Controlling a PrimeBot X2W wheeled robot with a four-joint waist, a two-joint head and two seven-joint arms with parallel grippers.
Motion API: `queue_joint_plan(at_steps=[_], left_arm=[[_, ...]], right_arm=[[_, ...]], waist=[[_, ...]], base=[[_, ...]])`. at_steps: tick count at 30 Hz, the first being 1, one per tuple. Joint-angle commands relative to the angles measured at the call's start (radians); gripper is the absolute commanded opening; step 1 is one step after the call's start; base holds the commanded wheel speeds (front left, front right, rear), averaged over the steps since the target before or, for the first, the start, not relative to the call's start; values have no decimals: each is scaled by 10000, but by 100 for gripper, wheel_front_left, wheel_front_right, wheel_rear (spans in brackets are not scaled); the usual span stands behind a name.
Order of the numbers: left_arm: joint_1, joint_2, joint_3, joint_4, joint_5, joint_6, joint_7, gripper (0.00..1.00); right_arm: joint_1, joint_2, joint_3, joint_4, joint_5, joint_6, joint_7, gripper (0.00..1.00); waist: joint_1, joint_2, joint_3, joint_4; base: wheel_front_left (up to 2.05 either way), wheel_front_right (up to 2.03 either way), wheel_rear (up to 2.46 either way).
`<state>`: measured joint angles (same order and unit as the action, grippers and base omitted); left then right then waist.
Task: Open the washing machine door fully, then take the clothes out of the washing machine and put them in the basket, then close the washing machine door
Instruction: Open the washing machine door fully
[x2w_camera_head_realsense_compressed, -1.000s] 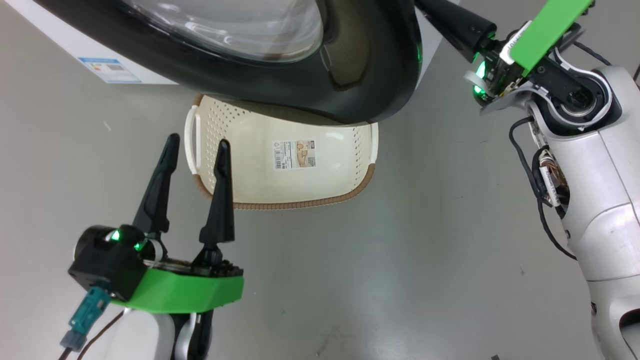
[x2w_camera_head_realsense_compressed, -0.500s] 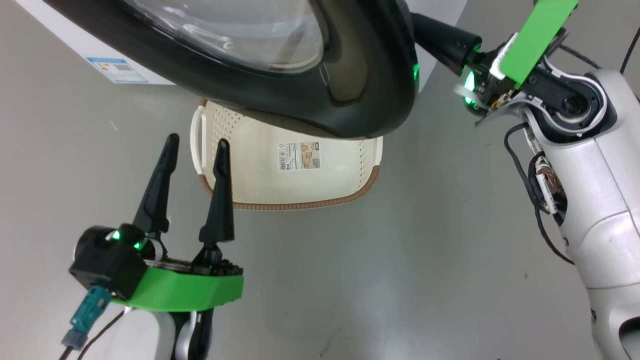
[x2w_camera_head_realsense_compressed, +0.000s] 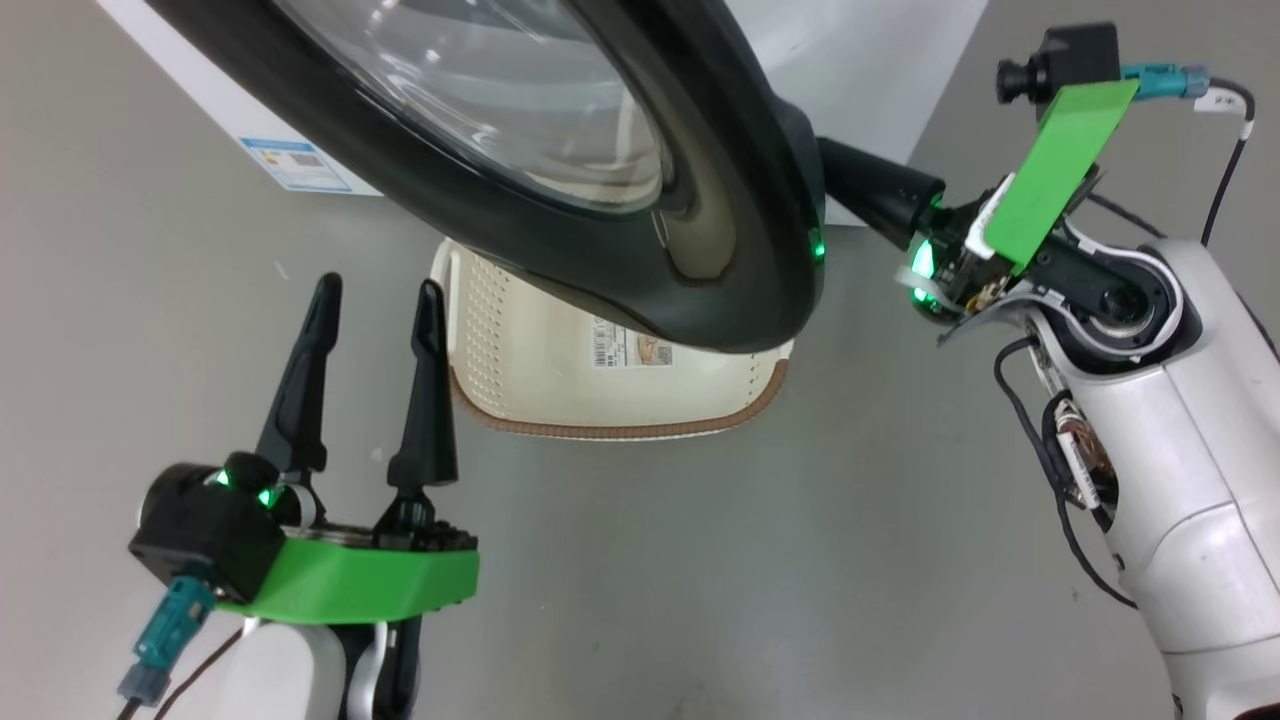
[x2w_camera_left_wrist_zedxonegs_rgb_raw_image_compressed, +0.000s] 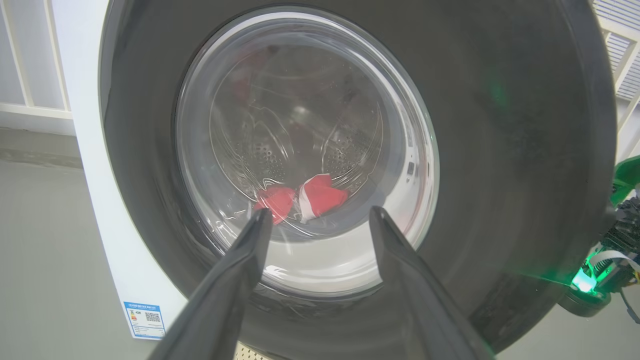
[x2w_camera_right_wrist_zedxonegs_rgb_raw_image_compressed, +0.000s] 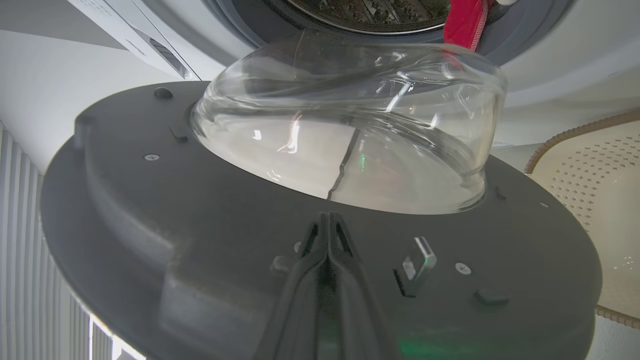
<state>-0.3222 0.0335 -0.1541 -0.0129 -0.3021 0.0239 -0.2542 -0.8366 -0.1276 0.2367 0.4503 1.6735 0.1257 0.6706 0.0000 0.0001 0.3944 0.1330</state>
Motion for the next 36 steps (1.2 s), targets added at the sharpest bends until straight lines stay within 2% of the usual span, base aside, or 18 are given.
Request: queue_joint_plan(at_steps=[1,20,36], left_arm=[[193,167,310,-229,-47,77,-76,100],[969,167,286,229,-353,597,-76,100],[1586,167,197,410,-420,701,-76,100]], right_arm=[[281,222,146,-339,99,50,111,0],[1901,296,568,-767,378,50,459,0],[2598,488,1171,-693,607,50,609,0]], waist=[[0,-1,-164,194],[0,-1,-1232,1421],[0,-1,-2082,2360]], base=[[0,0,0],[0,0,0],[0,0,0]])
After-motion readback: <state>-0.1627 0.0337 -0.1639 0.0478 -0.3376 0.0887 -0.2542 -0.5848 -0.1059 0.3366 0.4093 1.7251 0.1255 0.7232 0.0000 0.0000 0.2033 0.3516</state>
